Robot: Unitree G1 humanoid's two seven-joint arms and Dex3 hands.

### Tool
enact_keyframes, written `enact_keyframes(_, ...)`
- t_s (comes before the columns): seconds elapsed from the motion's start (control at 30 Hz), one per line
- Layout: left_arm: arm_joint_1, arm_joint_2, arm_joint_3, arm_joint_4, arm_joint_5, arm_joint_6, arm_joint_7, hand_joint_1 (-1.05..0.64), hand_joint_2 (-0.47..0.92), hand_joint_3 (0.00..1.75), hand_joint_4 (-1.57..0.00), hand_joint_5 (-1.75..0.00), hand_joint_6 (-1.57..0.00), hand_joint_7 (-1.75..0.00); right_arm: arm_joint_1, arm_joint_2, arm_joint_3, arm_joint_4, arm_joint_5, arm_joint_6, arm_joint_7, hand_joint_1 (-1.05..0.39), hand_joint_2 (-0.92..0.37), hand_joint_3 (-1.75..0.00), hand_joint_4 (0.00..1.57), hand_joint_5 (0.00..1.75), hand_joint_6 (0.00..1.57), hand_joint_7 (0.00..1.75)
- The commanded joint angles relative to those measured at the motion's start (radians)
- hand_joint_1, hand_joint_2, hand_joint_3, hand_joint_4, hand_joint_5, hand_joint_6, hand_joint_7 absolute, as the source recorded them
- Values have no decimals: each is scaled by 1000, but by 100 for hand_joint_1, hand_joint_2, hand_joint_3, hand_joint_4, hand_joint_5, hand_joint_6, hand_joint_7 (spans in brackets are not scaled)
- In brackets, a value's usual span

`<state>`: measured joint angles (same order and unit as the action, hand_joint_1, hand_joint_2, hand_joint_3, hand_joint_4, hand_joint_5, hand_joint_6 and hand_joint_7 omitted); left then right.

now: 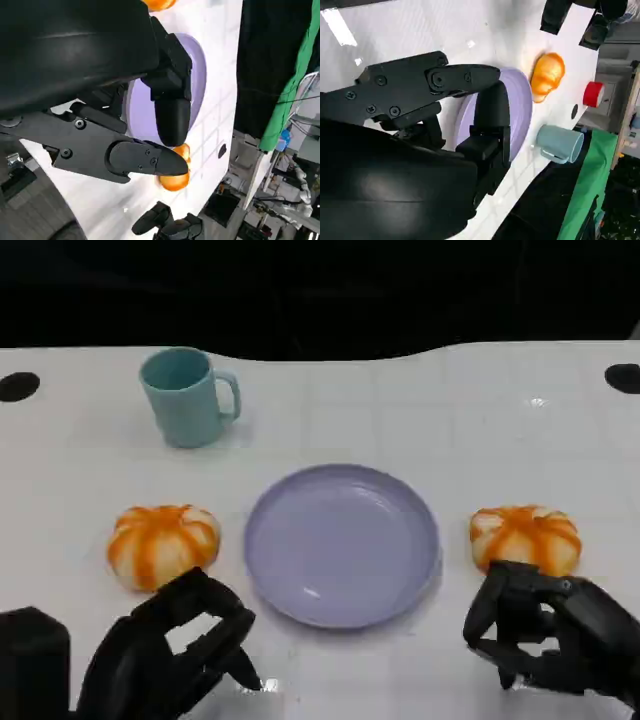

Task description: Grasp the bread from the table and place it into the plate.

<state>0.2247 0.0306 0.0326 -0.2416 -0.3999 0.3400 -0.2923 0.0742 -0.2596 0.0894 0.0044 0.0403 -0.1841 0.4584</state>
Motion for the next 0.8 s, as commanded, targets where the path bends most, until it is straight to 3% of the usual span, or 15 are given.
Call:
enact_keyframes(0.03, 2, 12, 8, -6, -6, 0, -3, -54, 92, 20, -69, -175, -50, -167, -5, -8, -8, -5, 12, 3, 1, -41, -92, -27, 72, 175, 57, 157)
enact_keyframes(0.8, 2, 16, 10, 1, -8, -18, -16, -56, 92, 19, -69, -175, -50, -167, -6, -5, -8, -2, 13, -12, 0, -41, -92, -27, 74, 175, 58, 154)
